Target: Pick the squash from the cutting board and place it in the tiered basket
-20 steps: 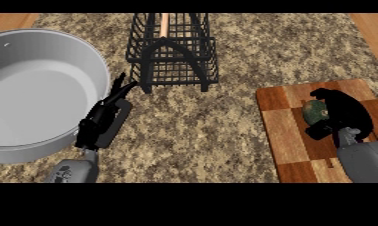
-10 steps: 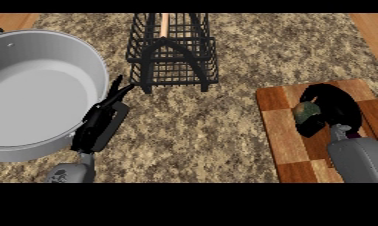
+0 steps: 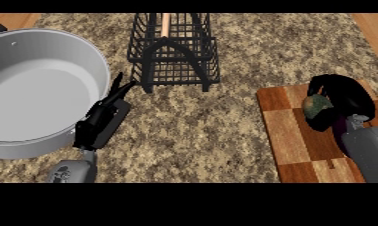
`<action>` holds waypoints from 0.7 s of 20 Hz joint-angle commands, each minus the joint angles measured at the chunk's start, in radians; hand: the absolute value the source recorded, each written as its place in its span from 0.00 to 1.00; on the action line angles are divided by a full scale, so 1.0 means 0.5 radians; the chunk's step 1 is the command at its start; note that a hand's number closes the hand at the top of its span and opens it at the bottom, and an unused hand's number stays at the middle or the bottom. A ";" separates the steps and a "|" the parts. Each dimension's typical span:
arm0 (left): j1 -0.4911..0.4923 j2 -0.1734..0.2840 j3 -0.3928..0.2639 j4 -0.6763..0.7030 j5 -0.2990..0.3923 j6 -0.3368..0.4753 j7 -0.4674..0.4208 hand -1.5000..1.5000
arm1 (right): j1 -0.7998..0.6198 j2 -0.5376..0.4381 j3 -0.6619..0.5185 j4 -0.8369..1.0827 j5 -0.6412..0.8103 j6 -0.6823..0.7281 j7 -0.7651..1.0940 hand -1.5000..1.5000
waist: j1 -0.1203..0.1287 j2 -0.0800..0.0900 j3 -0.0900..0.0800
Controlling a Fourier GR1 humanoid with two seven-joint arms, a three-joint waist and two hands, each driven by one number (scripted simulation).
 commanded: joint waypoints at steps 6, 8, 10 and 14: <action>0.067 -0.037 -0.036 -0.095 -0.026 0.037 0.079 0.50 | -0.167 0.018 -0.340 -0.177 -0.486 0.114 -0.362 1.00 | -0.026 -0.015 -0.003; 0.060 -0.004 -0.001 -0.012 -0.011 -0.004 -0.017 0.50 | -0.268 0.151 -0.418 -0.209 -0.635 0.074 -0.367 1.00 | -0.019 -0.008 -0.003; -0.030 -0.022 0.032 0.055 -0.005 0.026 0.023 0.50 | -0.260 0.160 -0.416 -0.488 -0.689 0.155 -0.234 1.00 | -0.054 -0.014 -0.006; -0.045 -0.006 0.033 0.020 -0.014 0.021 0.061 0.50 | -0.438 0.151 -0.414 -0.731 -0.757 0.297 -0.010 1.00 | -0.033 -0.011 -0.006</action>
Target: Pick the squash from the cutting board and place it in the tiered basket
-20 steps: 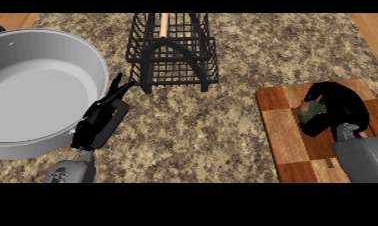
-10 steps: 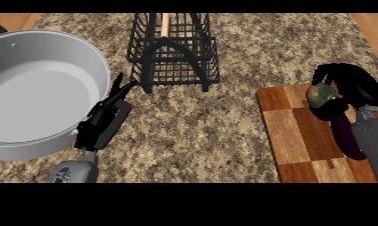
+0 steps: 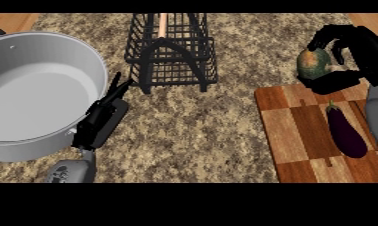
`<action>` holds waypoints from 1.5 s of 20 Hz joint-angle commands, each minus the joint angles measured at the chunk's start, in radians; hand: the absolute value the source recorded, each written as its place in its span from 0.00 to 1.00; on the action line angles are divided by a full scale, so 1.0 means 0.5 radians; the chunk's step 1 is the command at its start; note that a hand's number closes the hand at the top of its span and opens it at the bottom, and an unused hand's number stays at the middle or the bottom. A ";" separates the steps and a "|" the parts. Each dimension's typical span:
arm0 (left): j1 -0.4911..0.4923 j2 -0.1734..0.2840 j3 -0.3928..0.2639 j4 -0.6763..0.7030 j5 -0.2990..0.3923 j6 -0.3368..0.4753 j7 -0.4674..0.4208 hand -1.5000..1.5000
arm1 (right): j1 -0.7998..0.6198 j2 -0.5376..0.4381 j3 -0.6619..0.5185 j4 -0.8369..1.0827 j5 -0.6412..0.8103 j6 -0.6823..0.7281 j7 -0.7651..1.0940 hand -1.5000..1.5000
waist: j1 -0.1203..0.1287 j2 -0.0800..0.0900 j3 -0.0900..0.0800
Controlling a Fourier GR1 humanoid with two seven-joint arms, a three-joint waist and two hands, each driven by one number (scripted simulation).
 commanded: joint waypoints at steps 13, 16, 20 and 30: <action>-0.028 -0.108 -0.087 0.100 -0.109 0.059 -0.069 0.50 | -1.207 0.441 0.139 0.248 -0.055 0.072 0.996 1.00 | 0.051 0.021 -0.007; -0.062 -0.064 -0.039 -0.006 -0.032 0.012 0.097 0.50 | -1.414 0.576 0.158 0.417 -0.013 -0.027 1.103 1.00 | 0.062 0.019 -0.006; -0.025 -0.079 -0.066 -0.068 -0.030 0.003 0.127 0.50 | -1.622 0.670 0.142 0.844 0.040 -0.154 0.972 1.00 | 0.086 0.027 -0.006; -0.073 -0.056 -0.030 0.039 -0.052 -0.016 0.004 0.50 | -1.949 0.785 0.064 1.638 0.090 -0.348 0.606 1.00 | 0.088 0.038 -0.007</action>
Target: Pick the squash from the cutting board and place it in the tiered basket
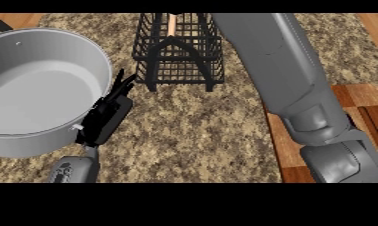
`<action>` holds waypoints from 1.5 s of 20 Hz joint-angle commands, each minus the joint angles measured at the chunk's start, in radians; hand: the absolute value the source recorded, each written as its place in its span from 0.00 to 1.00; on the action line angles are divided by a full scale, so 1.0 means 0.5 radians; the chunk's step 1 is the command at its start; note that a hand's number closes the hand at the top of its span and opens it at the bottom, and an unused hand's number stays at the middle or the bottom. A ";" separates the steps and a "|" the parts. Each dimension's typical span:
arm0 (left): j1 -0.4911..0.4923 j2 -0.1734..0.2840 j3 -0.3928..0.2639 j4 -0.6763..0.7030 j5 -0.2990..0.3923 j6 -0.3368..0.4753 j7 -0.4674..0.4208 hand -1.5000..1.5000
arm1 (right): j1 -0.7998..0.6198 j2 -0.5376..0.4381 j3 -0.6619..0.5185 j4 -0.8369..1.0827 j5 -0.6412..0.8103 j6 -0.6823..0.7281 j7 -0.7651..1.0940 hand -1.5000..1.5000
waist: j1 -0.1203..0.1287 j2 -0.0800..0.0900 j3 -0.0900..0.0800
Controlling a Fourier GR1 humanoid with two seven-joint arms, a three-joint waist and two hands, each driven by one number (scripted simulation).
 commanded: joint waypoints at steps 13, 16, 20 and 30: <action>-0.076 -0.018 -0.019 0.110 -0.016 -0.047 -0.030 0.50 | -0.351 0.086 0.082 0.777 -0.630 -0.319 -0.144 1.00 | 0.070 0.003 -0.005; -0.078 -0.082 -0.045 0.085 -0.053 0.037 0.002 0.50 | -0.287 0.086 -0.143 0.878 -0.772 -0.301 0.012 1.00 | 0.051 0.004 -0.003; -0.004 -0.072 -0.046 0.011 -0.049 0.039 0.044 0.50 | -0.312 0.086 -0.233 0.908 -0.920 -0.302 -0.030 0.00 | 0.027 -0.001 -0.001; -0.032 -0.027 0.042 0.126 -0.031 0.035 -0.035 0.50 | -0.359 0.006 -0.086 0.834 -0.734 -1.122 -0.069 0.00 | -0.050 -0.015 -0.002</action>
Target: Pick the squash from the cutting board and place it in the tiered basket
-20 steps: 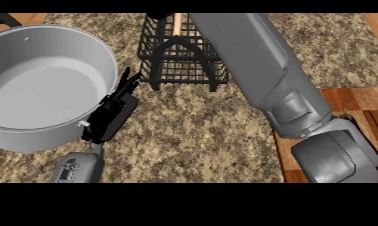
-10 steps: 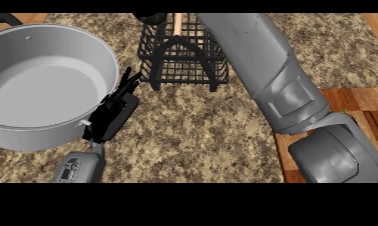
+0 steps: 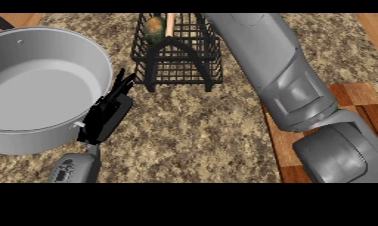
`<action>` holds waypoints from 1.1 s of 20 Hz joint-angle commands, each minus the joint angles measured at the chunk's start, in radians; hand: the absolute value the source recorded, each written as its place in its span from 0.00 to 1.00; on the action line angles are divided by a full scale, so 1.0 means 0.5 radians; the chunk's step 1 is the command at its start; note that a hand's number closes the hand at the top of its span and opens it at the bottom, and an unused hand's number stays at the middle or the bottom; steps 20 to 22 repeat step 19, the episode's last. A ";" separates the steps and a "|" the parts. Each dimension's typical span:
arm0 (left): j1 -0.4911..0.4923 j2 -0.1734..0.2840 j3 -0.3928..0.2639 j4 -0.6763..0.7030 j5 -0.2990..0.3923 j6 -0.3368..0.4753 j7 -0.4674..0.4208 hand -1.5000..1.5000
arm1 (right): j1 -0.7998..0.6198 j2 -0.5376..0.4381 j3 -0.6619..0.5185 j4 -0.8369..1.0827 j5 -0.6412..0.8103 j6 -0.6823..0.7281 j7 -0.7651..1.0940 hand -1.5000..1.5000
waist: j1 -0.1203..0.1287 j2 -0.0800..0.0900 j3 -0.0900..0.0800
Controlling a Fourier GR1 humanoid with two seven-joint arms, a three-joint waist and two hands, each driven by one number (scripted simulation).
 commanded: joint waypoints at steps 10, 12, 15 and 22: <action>0.102 -0.033 -0.002 -0.090 -0.004 0.054 0.063 0.50 | 0.462 -0.577 -0.181 -0.466 -0.044 -0.314 -0.314 0.00 | -0.104 -0.024 0.000; 0.051 0.003 0.057 0.049 0.010 0.029 -0.026 0.50 | 0.577 -0.653 -0.221 -0.561 -0.086 -0.267 -0.346 0.00 | -0.112 -0.017 -0.002; 0.044 0.021 0.081 -0.016 0.048 0.015 0.064 0.50 | 0.752 -0.928 -0.327 -0.693 -0.215 0.042 -0.372 0.00 | -0.130 -0.022 -0.001; 0.224 -0.038 -0.006 -0.027 -0.024 0.030 -0.114 0.50 | 1.102 -1.084 -0.389 -0.901 -0.348 0.348 -0.400 0.00 | -0.120 -0.022 -0.002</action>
